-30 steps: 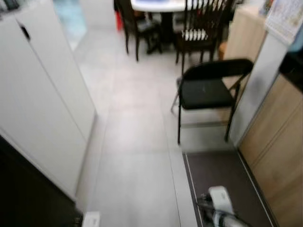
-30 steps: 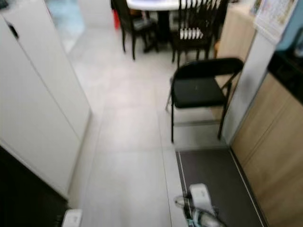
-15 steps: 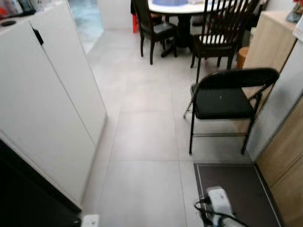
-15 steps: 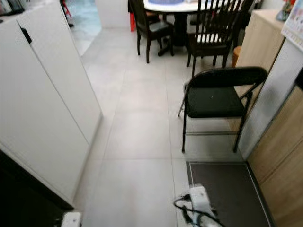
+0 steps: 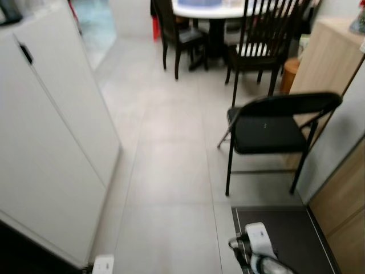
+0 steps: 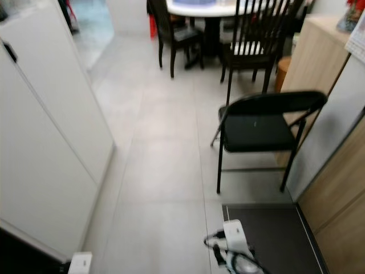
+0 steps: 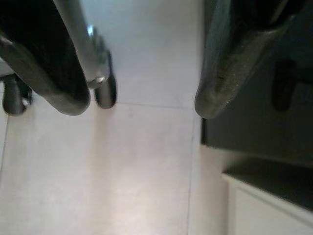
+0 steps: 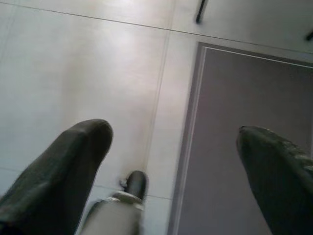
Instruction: Restocking fridge
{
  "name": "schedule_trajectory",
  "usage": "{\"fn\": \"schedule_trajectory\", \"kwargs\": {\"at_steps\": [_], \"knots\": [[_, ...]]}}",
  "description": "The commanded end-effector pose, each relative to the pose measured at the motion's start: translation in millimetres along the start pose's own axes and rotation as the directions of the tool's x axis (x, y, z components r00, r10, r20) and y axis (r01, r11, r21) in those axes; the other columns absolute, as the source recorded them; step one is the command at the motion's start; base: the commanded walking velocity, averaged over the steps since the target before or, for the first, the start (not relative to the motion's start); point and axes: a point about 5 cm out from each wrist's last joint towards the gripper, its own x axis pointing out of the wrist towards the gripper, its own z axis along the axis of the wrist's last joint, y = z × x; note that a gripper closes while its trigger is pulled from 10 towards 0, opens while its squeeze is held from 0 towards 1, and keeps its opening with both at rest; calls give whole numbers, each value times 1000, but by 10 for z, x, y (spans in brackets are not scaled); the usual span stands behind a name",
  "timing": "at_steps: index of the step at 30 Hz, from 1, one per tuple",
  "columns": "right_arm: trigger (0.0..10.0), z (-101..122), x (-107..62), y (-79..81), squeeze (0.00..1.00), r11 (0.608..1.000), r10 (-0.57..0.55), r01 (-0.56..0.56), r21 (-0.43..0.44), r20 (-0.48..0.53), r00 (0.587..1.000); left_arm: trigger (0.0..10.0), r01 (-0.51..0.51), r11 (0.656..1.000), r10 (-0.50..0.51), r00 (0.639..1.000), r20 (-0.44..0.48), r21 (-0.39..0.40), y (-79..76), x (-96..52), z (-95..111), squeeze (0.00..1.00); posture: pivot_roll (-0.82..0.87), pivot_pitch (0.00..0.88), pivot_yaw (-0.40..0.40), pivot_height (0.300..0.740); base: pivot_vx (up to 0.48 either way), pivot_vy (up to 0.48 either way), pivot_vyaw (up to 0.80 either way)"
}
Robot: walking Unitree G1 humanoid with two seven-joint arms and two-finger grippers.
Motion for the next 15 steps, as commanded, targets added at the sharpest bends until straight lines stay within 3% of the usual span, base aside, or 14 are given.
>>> {"fn": "schedule_trajectory", "kwargs": {"at_steps": [1, 13, 15], "knots": [[10000, 37, 7, 15, 0, 1000, 2, -2, 0, 9, 1000, 10000, -7, 1000, 7, 1000, -17, 1, 35, -10, -53, 0, -88, 0, 38, 740, 334, 0, 0], [10000, 38, 7, 17, 0, 1000, 5, -5, -3, 10, 1000, 10000, -6, 1000, 6, 1000, -17, 2, 35, -9, -51, 0, -88, 0, 38, 740, 334, 0, 0], [10000, 48, 8, 17, 0, 1000, 7, -7, -8, 13, 1000, 10000, -4, 1000, 4, 1000, -15, 1, 23, -7, -43, 0, -85, 0, 35, 740, 334, 0, 569]]}}
